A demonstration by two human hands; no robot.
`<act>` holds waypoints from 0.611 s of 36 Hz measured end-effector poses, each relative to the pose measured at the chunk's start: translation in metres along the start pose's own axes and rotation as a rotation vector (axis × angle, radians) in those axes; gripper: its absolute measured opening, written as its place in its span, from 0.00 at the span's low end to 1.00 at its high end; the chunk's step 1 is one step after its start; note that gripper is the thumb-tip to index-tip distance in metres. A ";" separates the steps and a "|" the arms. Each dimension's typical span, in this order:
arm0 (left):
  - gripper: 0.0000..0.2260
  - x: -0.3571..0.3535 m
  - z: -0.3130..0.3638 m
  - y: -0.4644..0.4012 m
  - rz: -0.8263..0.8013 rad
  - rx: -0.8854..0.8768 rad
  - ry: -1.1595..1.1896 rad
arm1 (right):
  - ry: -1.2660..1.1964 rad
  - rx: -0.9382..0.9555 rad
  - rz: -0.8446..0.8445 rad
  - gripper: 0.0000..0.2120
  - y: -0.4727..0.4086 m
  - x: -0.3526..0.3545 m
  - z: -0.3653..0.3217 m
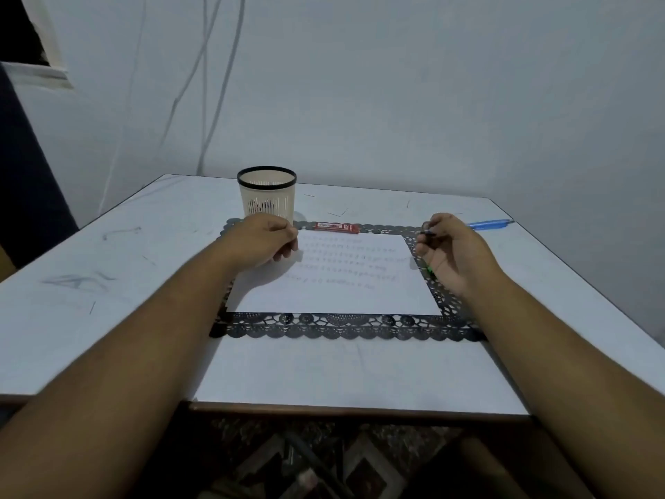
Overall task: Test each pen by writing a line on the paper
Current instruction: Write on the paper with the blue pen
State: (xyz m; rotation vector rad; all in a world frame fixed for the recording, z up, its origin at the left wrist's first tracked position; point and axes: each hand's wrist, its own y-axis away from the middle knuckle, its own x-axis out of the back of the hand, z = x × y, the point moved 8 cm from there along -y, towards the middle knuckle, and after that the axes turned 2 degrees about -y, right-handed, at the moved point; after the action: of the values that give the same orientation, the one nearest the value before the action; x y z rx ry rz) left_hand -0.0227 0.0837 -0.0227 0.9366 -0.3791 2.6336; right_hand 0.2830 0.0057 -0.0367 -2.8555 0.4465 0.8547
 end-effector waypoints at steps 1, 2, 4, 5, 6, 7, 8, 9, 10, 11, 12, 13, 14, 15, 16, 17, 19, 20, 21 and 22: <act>0.17 0.002 -0.001 0.000 0.002 0.014 0.025 | -0.006 0.002 0.005 0.16 0.000 0.001 -0.001; 0.17 0.005 -0.003 0.001 0.007 0.033 0.043 | 0.013 0.009 0.001 0.18 0.001 0.001 -0.001; 0.16 0.011 -0.005 0.003 0.012 0.071 0.061 | 0.106 0.027 -0.037 0.21 0.003 -0.006 -0.002; 0.17 0.014 -0.007 0.004 0.013 0.085 0.065 | 0.155 0.033 -0.066 0.20 0.005 -0.013 0.000; 0.17 0.017 -0.009 0.004 0.017 0.102 0.063 | 0.206 0.035 -0.100 0.18 0.007 -0.021 0.002; 0.17 0.021 -0.012 0.004 0.024 0.121 0.055 | 0.260 0.034 -0.143 0.16 0.010 -0.032 0.007; 0.17 0.024 -0.014 0.005 0.032 0.136 0.039 | 0.315 0.032 -0.195 0.14 0.013 -0.045 0.013; 0.17 0.026 -0.017 0.005 0.036 0.150 0.021 | 0.369 0.025 -0.251 0.13 0.017 -0.058 0.021; 0.17 0.026 -0.020 0.005 0.034 0.167 0.003 | 0.421 0.009 -0.306 0.12 0.021 -0.072 0.031; 0.17 0.024 -0.023 0.004 0.025 0.188 -0.011 | 0.476 -0.012 -0.352 0.10 0.026 -0.084 0.040; 0.17 0.022 -0.026 0.005 0.011 0.214 -0.015 | 0.535 -0.032 -0.392 0.08 0.030 -0.095 0.050; 0.16 0.020 -0.029 0.005 -0.001 0.234 -0.021 | 0.595 -0.045 -0.431 0.07 0.033 -0.107 0.058; 0.15 0.017 -0.030 0.004 -0.008 0.240 -0.044 | 0.650 -0.049 -0.466 0.06 0.036 -0.116 0.066; 0.15 0.016 -0.030 0.004 -0.009 0.233 -0.077 | 0.694 -0.048 -0.495 0.05 0.038 -0.124 0.072; 0.15 0.016 -0.030 0.003 -0.007 0.220 -0.111 | 0.719 -0.049 -0.514 0.05 0.039 -0.131 0.080; 0.14 0.015 -0.029 0.002 -0.005 0.207 -0.137 | 0.719 -0.059 -0.524 0.06 0.040 -0.137 0.087; 0.14 0.014 -0.028 0.002 -0.012 0.191 -0.161 | 0.697 -0.082 -0.515 0.07 0.041 -0.141 0.101; 0.14 0.015 -0.029 0.001 -0.012 0.186 -0.167 | 0.698 -0.079 -0.507 0.08 0.040 -0.142 0.105; 0.14 0.016 -0.029 0.000 -0.010 0.183 -0.172 | 0.697 -0.074 -0.501 0.09 0.039 -0.143 0.108; 0.14 0.015 -0.028 -0.001 -0.007 0.181 -0.174 | 0.689 -0.070 -0.498 0.09 0.038 -0.142 0.110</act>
State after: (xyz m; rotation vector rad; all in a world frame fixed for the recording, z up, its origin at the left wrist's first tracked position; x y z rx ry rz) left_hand -0.0495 0.0975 -0.0338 1.2269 -0.1778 2.6213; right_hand 0.1012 0.0262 -0.0504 -3.0340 -0.2506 -0.2103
